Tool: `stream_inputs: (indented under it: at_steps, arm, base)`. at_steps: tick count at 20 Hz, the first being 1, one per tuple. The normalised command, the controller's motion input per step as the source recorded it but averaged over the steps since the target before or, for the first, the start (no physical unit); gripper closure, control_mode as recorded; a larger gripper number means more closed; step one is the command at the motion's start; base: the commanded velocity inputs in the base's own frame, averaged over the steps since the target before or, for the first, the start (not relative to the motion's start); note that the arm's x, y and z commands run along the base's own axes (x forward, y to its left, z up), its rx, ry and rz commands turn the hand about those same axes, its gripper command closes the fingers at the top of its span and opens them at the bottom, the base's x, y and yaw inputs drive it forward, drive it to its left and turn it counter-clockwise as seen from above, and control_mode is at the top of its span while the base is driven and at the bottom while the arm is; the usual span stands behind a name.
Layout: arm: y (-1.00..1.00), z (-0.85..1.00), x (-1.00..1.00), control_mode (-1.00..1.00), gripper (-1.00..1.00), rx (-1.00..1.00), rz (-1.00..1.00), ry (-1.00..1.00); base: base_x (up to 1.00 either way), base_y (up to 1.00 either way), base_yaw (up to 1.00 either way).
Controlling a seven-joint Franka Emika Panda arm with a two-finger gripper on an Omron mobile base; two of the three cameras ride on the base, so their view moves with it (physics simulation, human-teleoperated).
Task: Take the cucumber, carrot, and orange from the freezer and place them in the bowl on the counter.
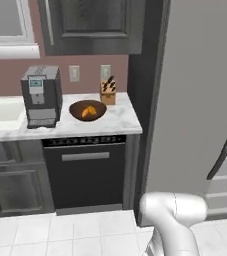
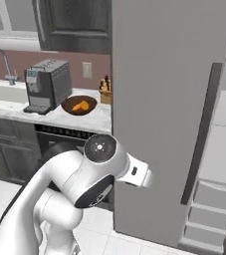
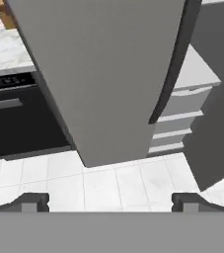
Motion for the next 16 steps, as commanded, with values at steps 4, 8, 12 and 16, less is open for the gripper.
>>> stream_inputs:
  at_steps: [4,8,12,16]
  arm:
    - [0.00,0.00,0.00,1.00,-1.00,0.00,0.00,0.00]
    - [0.00,0.00,0.00,1.00,-1.00,0.00,0.00,0.00]
    - [0.00,0.00,0.00,1.00,-1.00,0.00,0.00,0.00]
    - [0.00,0.00,0.00,1.00,-1.00,0.00,0.00,0.00]
  base:
    - [0.06,-1.00,-0.19]
    - [0.38,-0.96,-0.10]
    - [0.70,-0.50,0.00]
    - [0.59,-0.20,0.05]
